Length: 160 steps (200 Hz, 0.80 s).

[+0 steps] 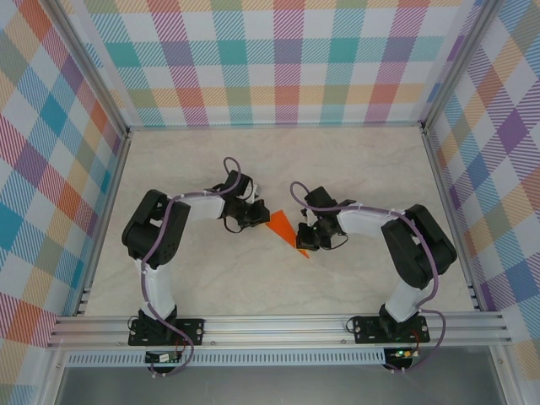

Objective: Fold a paper plane with a square sheet of paper (pick it up from the middle)
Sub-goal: Fold the wing for the fifth time at the center of the table.

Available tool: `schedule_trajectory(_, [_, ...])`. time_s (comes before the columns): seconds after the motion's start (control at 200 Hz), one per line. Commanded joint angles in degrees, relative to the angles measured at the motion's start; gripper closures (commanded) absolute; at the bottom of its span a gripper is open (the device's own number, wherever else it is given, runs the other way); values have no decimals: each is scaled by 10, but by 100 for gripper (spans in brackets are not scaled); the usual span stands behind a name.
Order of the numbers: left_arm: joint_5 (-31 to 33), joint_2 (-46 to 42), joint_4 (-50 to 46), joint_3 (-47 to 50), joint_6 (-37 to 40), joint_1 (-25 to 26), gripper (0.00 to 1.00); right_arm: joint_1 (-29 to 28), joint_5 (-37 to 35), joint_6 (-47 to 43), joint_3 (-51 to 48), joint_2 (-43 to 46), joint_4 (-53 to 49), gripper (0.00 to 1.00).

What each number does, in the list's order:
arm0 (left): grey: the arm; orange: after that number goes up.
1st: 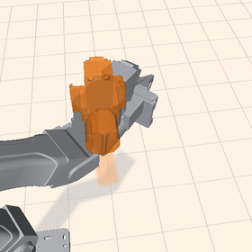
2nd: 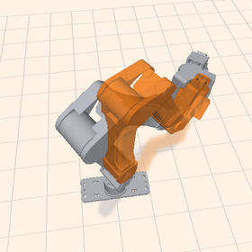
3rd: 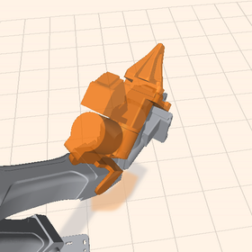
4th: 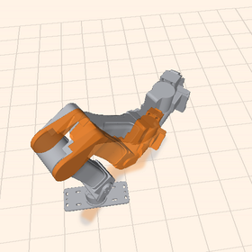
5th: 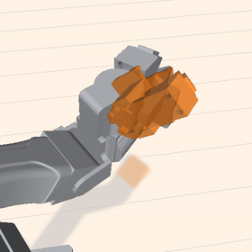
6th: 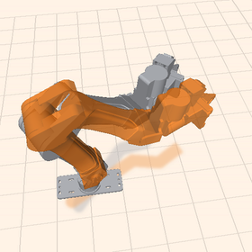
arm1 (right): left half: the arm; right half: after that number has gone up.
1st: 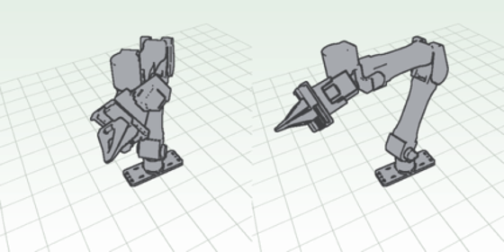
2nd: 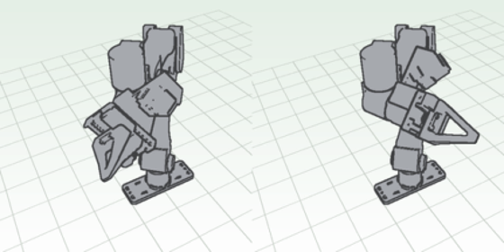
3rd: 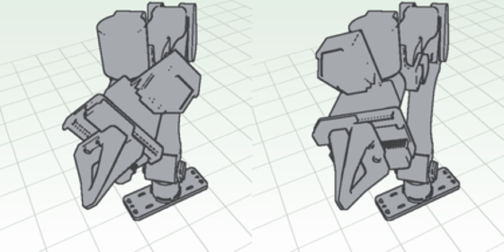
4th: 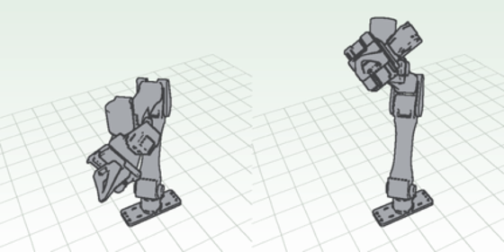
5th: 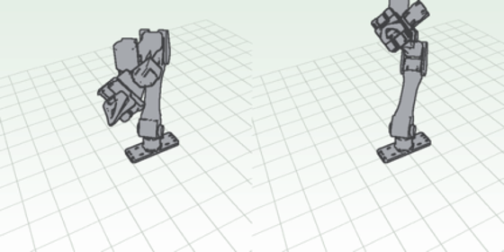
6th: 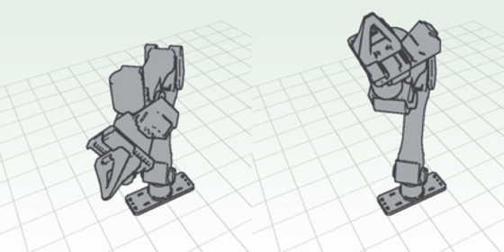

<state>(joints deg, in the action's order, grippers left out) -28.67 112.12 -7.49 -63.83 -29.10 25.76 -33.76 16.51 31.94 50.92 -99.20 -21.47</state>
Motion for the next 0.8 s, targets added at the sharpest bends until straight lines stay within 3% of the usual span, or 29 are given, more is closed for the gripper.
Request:
schedule_trajectory(0.0, [164,34,-80,-16,-7,-58,93,-2,-84,-8,-44,-57,-89,98])
schedule_trajectory(0.23, [181,-4,-120,-45,4,-75,92,-2,-70,-8,-40,-55,-81,98])
schedule_trajectory(0.49, [89,-107,-59,-7,-9,-67,90,-15,-15,-1,-8,-71,-38,98])
schedule_trajectory(0.61, [32,-131,25,46,-58,-32,90,-17,1,7,3,-74,-21,98])
schedule_trajectory(0.795, [14,-106,110,85,-111,49,92,-18,1,11,25,-77,-22,98])
